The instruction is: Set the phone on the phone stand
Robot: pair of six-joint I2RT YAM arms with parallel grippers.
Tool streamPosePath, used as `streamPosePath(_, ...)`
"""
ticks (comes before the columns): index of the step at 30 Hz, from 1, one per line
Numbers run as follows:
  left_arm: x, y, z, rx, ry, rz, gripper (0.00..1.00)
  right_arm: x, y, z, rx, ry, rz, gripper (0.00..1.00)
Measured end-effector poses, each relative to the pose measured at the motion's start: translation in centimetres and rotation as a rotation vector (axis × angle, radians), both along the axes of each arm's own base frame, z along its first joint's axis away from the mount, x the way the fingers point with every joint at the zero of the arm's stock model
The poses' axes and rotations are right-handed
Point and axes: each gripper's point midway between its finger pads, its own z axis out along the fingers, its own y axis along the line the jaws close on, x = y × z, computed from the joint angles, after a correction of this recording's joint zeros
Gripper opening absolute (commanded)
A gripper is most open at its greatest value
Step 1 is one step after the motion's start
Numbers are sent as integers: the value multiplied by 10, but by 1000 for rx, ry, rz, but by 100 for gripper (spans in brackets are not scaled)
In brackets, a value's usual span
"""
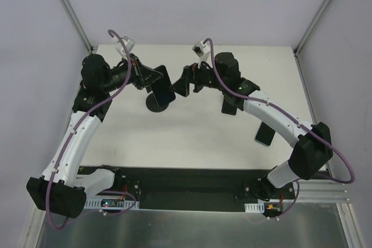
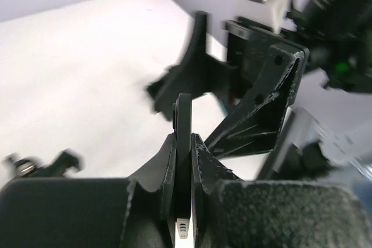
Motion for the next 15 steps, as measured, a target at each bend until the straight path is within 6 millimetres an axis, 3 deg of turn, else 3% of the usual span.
streamPosePath(4, 17, 48, 13, 24, -55, 256, 0, 29, -13, -14, -77, 32, -211, 96)
streamPosePath(7, 17, 82, 29, 18, -118, 435, 0, 41, -4, -22, -136, 59, -298, 82)
streamPosePath(12, 14, 104, 39, 9, -155, 566, 0, 39, 32, -44, -217, 42, -331, 72)
streamPosePath(15, 20, 107, 31, 20, -124, 589, 0, 37, 49, -66, -278, 41, -325, 65)
